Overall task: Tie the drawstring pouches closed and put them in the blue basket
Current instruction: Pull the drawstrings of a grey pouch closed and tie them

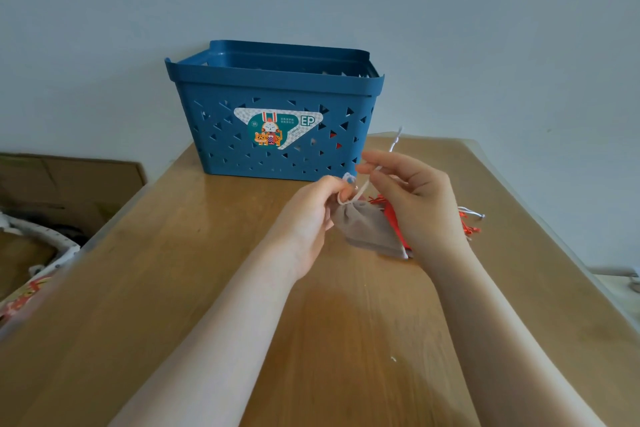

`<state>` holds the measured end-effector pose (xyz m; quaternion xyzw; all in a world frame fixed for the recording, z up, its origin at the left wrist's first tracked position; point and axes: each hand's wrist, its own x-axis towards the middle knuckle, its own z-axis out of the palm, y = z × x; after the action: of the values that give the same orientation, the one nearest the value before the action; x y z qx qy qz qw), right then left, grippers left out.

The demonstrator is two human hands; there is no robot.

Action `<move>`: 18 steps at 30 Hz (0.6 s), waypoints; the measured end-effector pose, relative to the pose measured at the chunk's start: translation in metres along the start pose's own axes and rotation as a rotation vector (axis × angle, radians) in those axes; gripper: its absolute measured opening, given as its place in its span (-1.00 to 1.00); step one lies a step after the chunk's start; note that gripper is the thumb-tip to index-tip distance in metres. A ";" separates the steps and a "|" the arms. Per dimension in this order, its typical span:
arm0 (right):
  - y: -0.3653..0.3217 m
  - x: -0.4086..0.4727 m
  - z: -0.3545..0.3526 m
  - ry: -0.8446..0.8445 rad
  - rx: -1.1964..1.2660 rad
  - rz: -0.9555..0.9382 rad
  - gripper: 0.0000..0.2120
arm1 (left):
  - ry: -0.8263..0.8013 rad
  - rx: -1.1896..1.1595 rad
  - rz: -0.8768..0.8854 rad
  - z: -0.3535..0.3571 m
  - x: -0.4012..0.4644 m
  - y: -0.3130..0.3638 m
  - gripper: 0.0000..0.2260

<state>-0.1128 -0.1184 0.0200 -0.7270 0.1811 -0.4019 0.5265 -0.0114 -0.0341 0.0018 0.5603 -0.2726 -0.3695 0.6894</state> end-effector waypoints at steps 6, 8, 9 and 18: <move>0.005 -0.002 0.003 -0.118 0.039 0.041 -0.75 | -0.152 0.338 0.039 0.003 -0.008 0.002 -0.82; 0.006 -0.002 0.004 -0.132 0.048 0.026 -0.75 | -0.186 0.334 0.072 0.004 -0.009 0.004 -0.75; 0.007 -0.002 0.004 -0.140 0.036 0.019 -0.76 | -0.197 0.329 0.077 0.004 -0.009 0.004 -0.75; 0.012 0.000 0.006 -0.123 -0.279 -0.099 -0.74 | -0.179 0.475 0.052 -0.005 -0.008 0.004 -0.74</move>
<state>-0.1058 -0.1192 0.0088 -0.8242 0.1667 -0.3532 0.4101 -0.0109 -0.0245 0.0051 0.6646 -0.4259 -0.3253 0.5207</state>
